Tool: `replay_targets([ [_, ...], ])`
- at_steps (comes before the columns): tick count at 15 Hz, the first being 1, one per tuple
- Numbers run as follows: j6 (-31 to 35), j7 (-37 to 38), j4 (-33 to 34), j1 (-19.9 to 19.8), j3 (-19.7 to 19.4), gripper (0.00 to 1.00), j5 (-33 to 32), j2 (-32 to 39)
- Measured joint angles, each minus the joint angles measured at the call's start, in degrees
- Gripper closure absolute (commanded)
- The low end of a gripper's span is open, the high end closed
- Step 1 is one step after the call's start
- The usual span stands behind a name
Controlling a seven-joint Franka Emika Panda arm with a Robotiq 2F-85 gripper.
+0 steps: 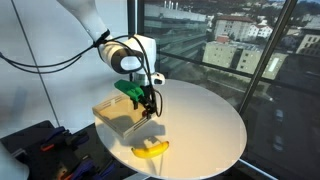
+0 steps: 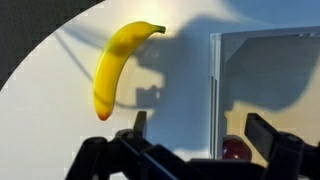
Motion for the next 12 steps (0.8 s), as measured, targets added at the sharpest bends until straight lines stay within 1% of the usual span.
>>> replay_targets([
  [8,-2.6,3.1,-2.6,3.1,0.3,0.00,-1.4,-5.0],
  [12,-4.4,4.0,-3.8,3.9,0.8,0.00,-1.6,-7.8],
])
